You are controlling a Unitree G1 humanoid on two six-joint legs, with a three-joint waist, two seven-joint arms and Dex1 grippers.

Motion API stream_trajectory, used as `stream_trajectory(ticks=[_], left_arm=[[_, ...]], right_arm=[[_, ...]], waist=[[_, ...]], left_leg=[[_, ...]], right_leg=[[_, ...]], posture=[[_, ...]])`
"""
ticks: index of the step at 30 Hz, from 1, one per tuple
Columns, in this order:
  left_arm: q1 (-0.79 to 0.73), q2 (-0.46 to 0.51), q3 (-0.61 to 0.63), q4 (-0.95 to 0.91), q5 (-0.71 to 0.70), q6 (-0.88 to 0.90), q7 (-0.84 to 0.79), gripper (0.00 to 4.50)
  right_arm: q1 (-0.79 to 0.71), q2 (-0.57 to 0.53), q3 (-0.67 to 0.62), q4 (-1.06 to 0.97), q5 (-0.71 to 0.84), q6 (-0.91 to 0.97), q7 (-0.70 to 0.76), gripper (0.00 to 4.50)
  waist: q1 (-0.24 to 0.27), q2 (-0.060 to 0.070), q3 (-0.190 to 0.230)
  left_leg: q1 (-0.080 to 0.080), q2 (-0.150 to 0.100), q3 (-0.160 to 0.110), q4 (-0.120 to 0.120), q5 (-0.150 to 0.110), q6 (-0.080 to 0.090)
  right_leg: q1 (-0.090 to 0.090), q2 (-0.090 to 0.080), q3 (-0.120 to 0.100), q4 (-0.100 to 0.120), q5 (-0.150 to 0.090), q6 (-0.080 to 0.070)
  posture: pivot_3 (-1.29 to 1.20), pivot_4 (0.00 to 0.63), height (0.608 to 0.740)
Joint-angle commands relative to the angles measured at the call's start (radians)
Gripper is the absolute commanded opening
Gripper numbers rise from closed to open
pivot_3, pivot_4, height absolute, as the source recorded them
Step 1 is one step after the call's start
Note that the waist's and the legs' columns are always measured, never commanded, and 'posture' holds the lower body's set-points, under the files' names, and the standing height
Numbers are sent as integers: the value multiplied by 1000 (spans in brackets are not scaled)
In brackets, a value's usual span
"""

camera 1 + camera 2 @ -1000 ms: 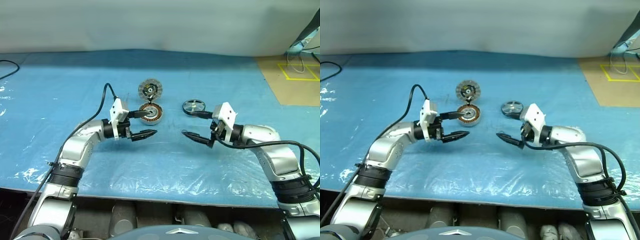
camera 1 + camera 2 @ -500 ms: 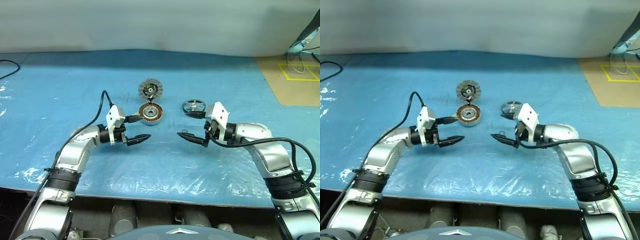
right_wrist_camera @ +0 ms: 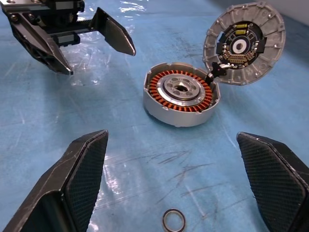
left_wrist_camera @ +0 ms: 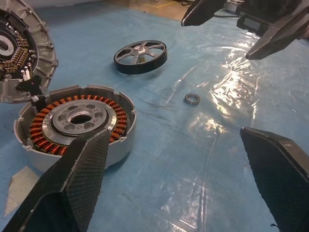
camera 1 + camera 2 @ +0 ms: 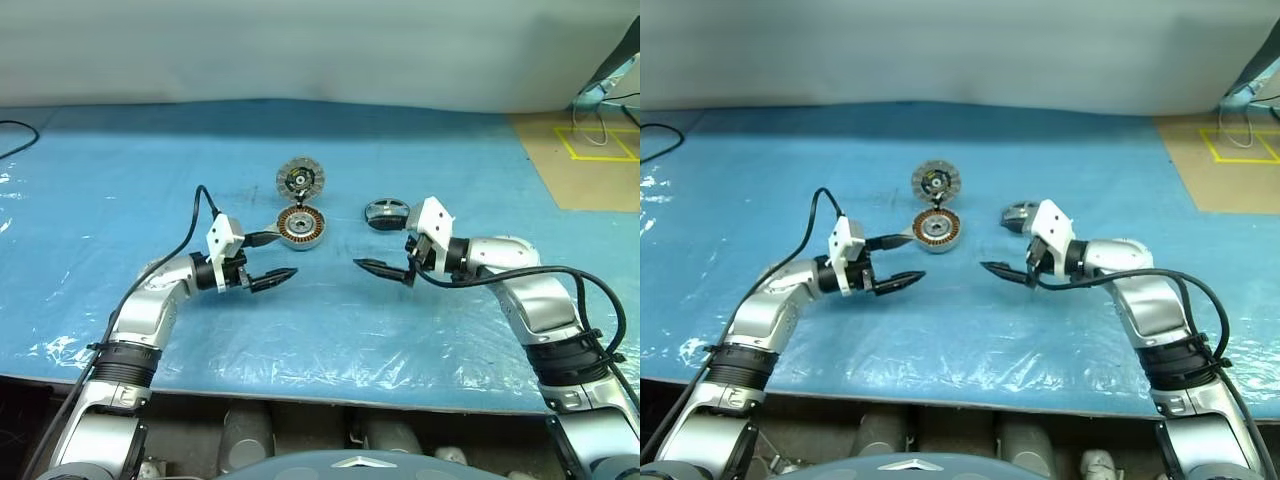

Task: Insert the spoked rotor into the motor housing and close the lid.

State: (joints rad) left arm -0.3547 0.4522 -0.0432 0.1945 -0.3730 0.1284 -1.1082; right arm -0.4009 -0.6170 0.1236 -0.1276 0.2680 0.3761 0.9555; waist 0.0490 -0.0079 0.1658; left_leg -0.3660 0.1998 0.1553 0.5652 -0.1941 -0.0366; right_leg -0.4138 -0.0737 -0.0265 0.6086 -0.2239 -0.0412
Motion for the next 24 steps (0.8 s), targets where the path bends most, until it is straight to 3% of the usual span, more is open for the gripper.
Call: stream_trajectory(ticks=[1,5,10,17,24], left_arm=[[-9,1,28,-14,-11,-13,12,4494],[-2,2,48,-24,-12,-13,47,4494],[19,12,78,-40,-14,-9,85,4494],[85,39,113,-110,-20,14,119,4494],[133,34,121,-192,-28,51,164,4494]], right_arm=[[-53,37,-8,-14,30,59,-27,4500],[-157,86,35,22,-12,129,-76,4500],[-323,132,114,132,-46,162,-31,4500],[-544,208,292,527,-246,-219,100,4500],[-717,262,371,860,-387,-535,201,4500]], waist=[[-3,0,0],[-6,0,0],[-5,0,0],[-6,0,0],[-6,0,0]], left_leg=[[0,0,0,0,0,0],[0,0,0,1,1,-1],[0,1,1,1,2,-3],[-2,2,2,2,2,-3],[-5,3,3,6,1,-2]], right_leg=[[0,0,0,0,0,0],[0,0,0,1,0,-1],[-1,0,0,2,1,-1],[-4,0,0,3,1,-1],[-5,0,-1,5,1,-2]], posture=[[0,150,740],[0,150,740],[0,150,740],[0,150,740],[0,150,740]])
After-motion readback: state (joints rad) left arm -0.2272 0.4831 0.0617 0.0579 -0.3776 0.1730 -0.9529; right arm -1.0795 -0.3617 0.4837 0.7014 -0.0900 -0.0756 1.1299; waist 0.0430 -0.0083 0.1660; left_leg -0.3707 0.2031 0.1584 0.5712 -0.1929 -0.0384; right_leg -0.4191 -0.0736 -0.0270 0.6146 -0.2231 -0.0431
